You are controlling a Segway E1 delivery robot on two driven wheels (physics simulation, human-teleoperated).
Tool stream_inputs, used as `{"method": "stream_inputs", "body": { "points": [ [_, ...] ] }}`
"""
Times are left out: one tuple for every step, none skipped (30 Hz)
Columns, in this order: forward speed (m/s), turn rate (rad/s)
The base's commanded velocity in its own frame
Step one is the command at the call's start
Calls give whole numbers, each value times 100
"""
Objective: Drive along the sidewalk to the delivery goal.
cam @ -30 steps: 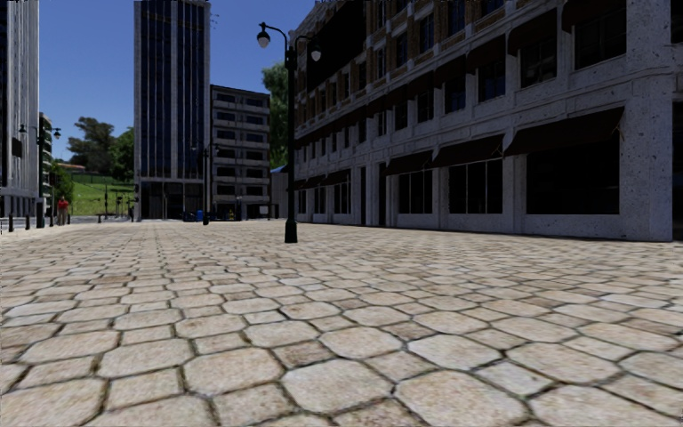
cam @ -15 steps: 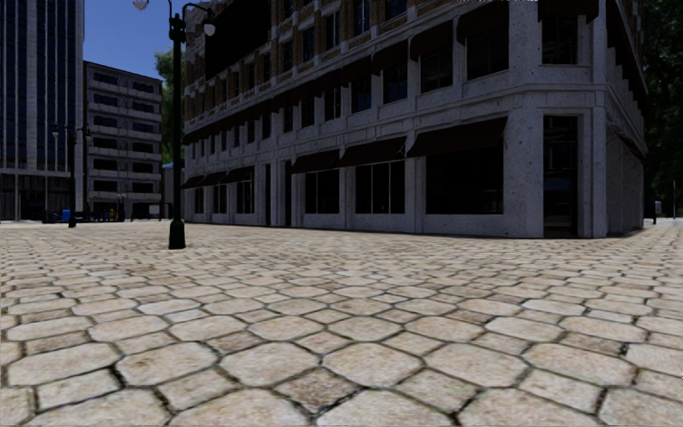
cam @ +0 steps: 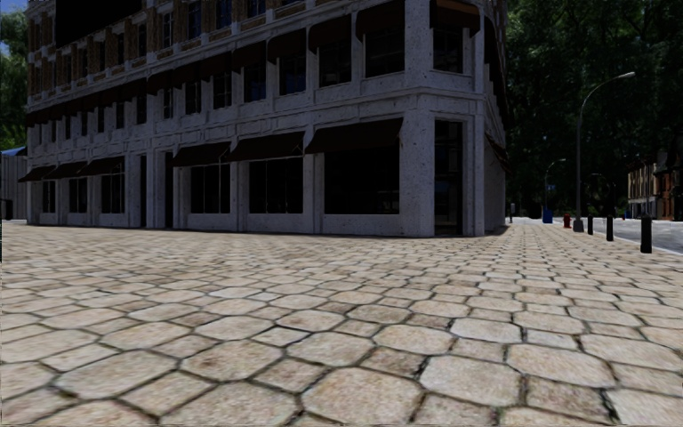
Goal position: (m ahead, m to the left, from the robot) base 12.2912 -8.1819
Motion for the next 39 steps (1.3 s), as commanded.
{"method": "stream_inputs", "body": {
  "points": [
    [200, -74],
    [200, -74],
    [200, -74],
    [200, -74],
    [200, -74],
    [200, -74],
    [200, -74],
    [200, -74],
    [200, -74],
    [200, -74],
    [200, -74],
    [200, -74],
    [200, -74],
    [200, -74],
    [200, -74],
    [200, -71],
    [200, -65],
    [200, -59],
    [200, -56],
    [200, -56],
    [200, -56],
    [200, -55],
    [200, -55],
    [200, -55],
    [200, -55],
    [200, -52],
    [200, -31],
    [200, 0],
    [200, 0],
    [200, 0],
    [200, 0],
    [200, 0],
    [200, 0],
    [200, 0],
    [200, 0],
    [200, 0],
    [200, 0],
    [200, 0],
    [200, 0]
  ]
}}
